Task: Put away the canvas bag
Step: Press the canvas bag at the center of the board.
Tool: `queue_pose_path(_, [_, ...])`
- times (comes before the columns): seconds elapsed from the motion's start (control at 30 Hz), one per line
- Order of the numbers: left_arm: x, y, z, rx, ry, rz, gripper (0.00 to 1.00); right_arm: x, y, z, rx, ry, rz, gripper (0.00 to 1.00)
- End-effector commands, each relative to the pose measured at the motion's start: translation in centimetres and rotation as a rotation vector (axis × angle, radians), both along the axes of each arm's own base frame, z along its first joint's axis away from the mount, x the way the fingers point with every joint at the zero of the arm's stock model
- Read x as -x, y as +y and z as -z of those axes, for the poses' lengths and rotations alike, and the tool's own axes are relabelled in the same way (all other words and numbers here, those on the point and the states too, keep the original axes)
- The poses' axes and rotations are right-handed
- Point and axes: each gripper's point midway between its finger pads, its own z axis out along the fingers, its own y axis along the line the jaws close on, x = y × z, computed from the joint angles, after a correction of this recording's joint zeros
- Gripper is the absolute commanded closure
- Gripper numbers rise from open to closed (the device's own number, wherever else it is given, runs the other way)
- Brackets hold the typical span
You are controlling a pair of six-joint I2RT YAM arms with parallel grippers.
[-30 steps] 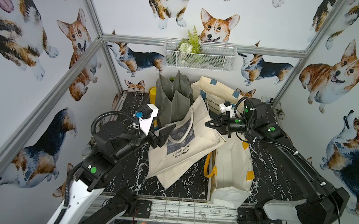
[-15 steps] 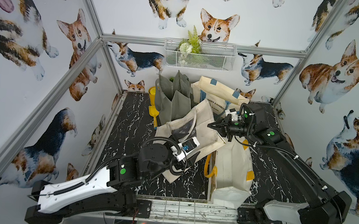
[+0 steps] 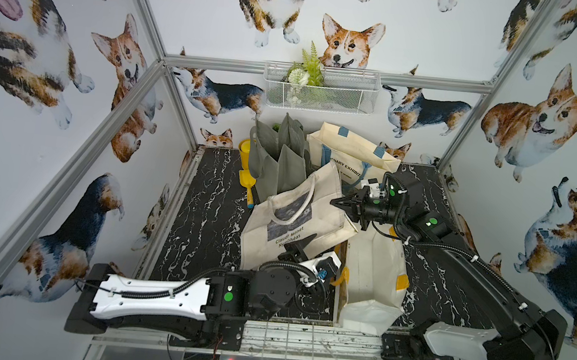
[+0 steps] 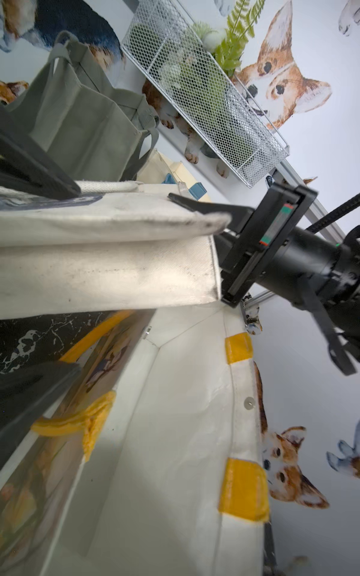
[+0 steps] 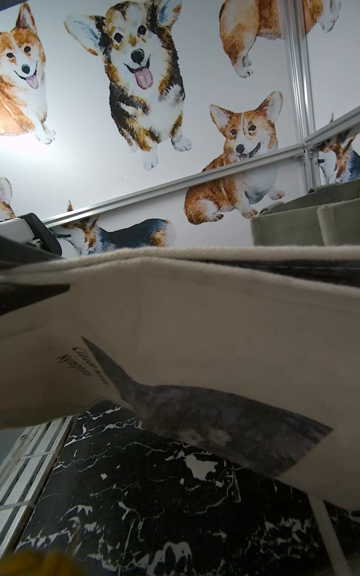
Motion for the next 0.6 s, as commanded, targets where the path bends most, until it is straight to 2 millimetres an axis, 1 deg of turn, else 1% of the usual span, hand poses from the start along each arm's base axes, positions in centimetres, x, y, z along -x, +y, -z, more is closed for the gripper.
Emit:
queue_pose_path(0.0, [-1.8,1.0,-2.1,0.117,-0.091,-0.189,0.14,-1.2,0.1,-2.4,-0.107,0.054,0.104,1.00])
queue_pose_path(0.07, [-2.4,1.2,-1.8,0.131,-0.131,-0.271,0.11,-1.1,-0.2,-2.2,-0.113,0.068,0.118,1.00])
queue_pose_path(0.1, [-2.6,1.2,-1.6,0.142,-0.148,-0.294,0.07,-1.1,-0.2,-2.2,-0.119,0.066,0.122,1.00])
queue_pose_path(0.13, [-2.7,1.3,-1.5,0.171,-0.154,-0.315,0.06,-1.1,-0.3,-2.1,-0.122,0.065,0.126,1.00])
queue_pose_path(0.23, [-3.3,1.6,-1.8,0.198,-0.194,-0.407,0.01,-0.8,0.1,-2.1,-0.150,0.063,0.114,1.00])
queue_pose_path(0.33, [-3.5,1.3,-2.2,0.177,-0.276,-0.468,0.00,-0.7,0.2,-1.8,-0.158,0.071,0.117,1.00])
queue_pose_path(0.4, [-3.9,0.5,-1.3,0.119,-0.293,-0.483,0.00,-0.6,0.1,-1.8,-0.161,0.070,0.116,1.00])
queue_pose_path(0.43, [-4.0,0.4,-1.1,0.130,-0.287,-0.484,0.00,-0.5,0.1,-1.9,-0.162,0.068,0.114,1.00])
queue_pose_path(0.5, [-4.3,0.8,-1.1,0.141,-0.279,-0.508,0.00,-0.4,0.1,-1.9,-0.162,0.067,0.110,1.00])
queue_pose_path(0.57, [-4.7,1.8,-1.1,0.134,-0.271,-0.551,0.00,-0.3,0.0,-1.8,-0.161,0.068,0.111,1.00])
